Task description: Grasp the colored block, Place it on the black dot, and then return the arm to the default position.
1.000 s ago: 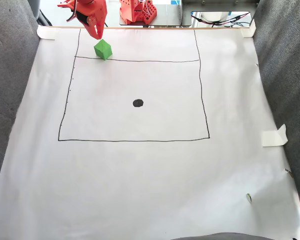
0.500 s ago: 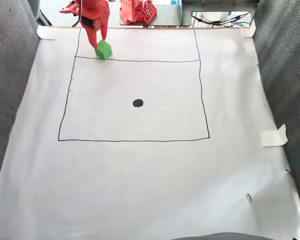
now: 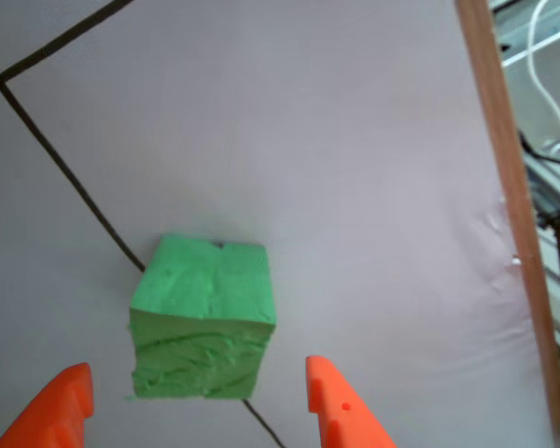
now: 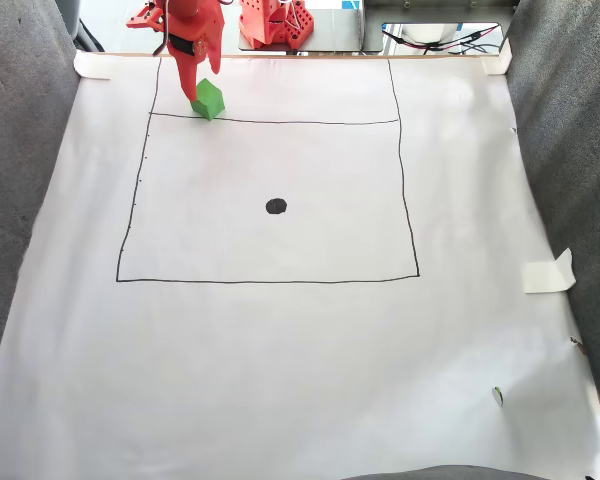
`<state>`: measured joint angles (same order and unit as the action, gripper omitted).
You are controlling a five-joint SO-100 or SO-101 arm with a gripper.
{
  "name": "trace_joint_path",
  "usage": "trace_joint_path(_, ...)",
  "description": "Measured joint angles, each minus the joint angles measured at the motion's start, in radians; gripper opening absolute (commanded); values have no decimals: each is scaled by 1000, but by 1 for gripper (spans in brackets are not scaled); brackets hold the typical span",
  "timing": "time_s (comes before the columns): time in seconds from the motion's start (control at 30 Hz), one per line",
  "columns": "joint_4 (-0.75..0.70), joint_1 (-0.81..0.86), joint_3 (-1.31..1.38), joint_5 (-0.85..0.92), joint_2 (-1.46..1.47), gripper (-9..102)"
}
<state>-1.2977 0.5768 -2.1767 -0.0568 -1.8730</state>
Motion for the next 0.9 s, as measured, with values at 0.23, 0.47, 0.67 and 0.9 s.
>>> trace_joint_path(0.23,34,0,-17,0,12,34)
trace_joint_path(0.47,34,0,-31,9,28,34)
trace_joint_path(0.67,74,9,-64,9,28,34)
trace_joint_path(0.9,114,8,-69,-2,38,34)
